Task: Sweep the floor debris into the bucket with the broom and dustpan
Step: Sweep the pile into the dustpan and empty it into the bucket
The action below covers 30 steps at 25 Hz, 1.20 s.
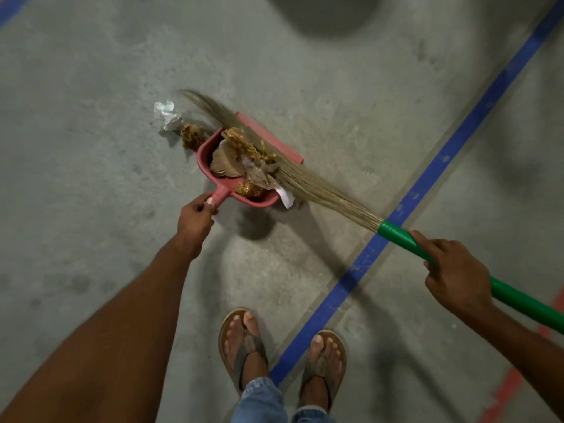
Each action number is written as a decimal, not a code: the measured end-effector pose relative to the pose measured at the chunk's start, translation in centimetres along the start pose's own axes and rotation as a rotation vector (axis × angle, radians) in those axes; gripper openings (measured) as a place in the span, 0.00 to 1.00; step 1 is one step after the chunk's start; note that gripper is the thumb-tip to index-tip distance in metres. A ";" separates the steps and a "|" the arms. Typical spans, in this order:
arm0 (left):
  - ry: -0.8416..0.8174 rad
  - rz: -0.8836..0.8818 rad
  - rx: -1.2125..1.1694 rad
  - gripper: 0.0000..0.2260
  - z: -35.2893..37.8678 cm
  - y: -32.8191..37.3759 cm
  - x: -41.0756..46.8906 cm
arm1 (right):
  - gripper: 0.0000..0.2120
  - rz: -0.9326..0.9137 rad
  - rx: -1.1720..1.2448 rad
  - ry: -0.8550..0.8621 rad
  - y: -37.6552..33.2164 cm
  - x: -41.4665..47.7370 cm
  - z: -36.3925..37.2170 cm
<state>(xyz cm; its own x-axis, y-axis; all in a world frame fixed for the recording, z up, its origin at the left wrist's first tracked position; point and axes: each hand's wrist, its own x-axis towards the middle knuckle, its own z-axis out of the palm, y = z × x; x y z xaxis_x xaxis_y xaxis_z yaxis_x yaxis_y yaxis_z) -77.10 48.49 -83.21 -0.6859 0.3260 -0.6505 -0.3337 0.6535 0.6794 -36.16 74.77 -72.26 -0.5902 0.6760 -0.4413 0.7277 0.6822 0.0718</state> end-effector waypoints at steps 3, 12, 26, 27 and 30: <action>-0.027 0.018 -0.069 0.12 -0.4 -0.3 -1.9 | 0.37 0.108 0.089 0.082 0.9 -1.8 -1.9; 0.078 -0.059 -0.231 0.16 -4.1 -3.1 -9.1 | 0.35 0.093 0.252 0.082 -4.8 4.0 -6.0; 0.301 -0.260 -0.337 0.17 -9.1 -11.2 -9.8 | 0.36 -0.116 0.113 -0.071 -16.6 15.5 -4.7; 0.300 -0.261 -0.348 0.17 -9.0 -10.8 -9.1 | 0.36 -0.137 0.095 -0.078 -15.7 14.3 -4.1; 0.304 -0.237 -0.386 0.18 -8.9 -9.5 -7.8 | 0.35 -0.216 0.009 -0.088 -12.8 10.2 -3.3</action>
<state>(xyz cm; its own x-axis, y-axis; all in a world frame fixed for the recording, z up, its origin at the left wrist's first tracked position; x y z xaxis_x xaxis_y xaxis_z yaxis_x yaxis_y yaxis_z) -74.35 33.63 -81.53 -0.6999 -0.0498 -0.7125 -0.6760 0.3683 0.6383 -52.61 73.86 -74.77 -0.6998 0.4877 -0.5219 0.5915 0.8053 -0.0407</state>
